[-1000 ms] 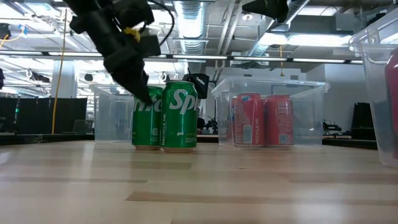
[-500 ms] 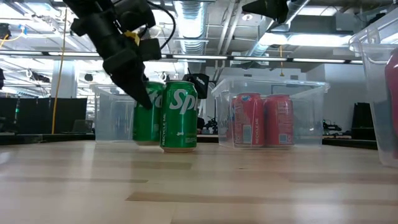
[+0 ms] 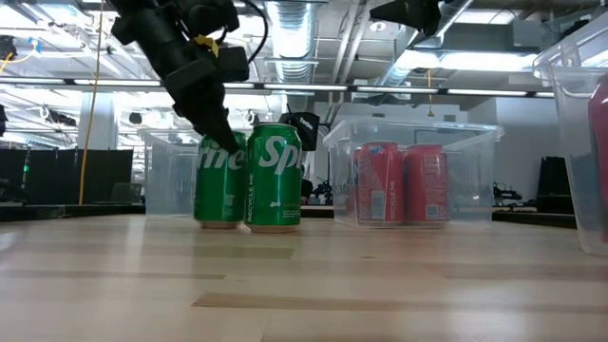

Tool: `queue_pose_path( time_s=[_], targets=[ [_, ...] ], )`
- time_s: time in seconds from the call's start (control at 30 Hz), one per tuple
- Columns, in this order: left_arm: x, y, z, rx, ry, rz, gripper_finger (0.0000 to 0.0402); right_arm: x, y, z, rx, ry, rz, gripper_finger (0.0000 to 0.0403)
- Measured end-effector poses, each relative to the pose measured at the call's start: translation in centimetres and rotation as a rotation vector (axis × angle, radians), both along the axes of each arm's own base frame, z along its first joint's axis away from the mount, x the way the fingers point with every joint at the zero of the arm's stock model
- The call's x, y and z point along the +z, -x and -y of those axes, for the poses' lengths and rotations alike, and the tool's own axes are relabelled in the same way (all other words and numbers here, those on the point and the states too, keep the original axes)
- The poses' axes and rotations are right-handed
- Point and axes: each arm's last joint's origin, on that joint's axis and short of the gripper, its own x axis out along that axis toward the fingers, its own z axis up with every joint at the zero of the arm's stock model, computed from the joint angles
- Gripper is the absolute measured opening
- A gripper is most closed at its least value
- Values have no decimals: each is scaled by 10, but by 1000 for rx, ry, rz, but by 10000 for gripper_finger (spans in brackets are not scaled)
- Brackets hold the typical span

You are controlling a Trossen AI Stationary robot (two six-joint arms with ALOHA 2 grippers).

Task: Sort soda cans
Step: Put the left green soda can into the top left transparent bin

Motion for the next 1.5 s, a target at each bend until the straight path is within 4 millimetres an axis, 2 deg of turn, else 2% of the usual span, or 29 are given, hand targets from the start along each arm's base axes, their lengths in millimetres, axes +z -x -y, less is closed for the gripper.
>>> queue_pose_path(
  time_s=[0.2, 0.3, 0.47, 0.57, 0.73, 0.9, 1.1, 1.23, 1.37, 1.5],
  targets=[
    [14, -2, 0, 1, 1, -10, 302, 0, 0, 0, 0, 1, -1, 395],
    [13, -1, 0, 1, 3, -24, 311, 0, 0, 0, 1, 3, -1, 395],
    [14, -1, 2, 9, 13, -23, 298, 0, 0, 0, 1, 2, -1, 395],
    [21, -2, 1, 27, 26, -36, 298, 0, 0, 0, 1, 4, -2, 395],
    [51, -6, 0, 60, 25, -17, 298, 0, 0, 0, 2, 15, -7, 395],
    [91, -6, -2, 103, -32, 9, 298, -1, 0, 0, 2, 16, -17, 395],
    [146, 0, -14, 183, -101, 80, 298, -2, 0, 0, 2, 19, -21, 395],
    [175, 6, -28, 238, -157, 143, 298, -2, 0, 0, 2, 18, -20, 395],
    [190, 13, -49, 296, -201, 178, 298, -1, 0, 2, -6, 13, -18, 395],
    [185, 18, -75, 370, -226, 129, 298, -1, 0, 3, -13, 7, -17, 395]
  ],
)
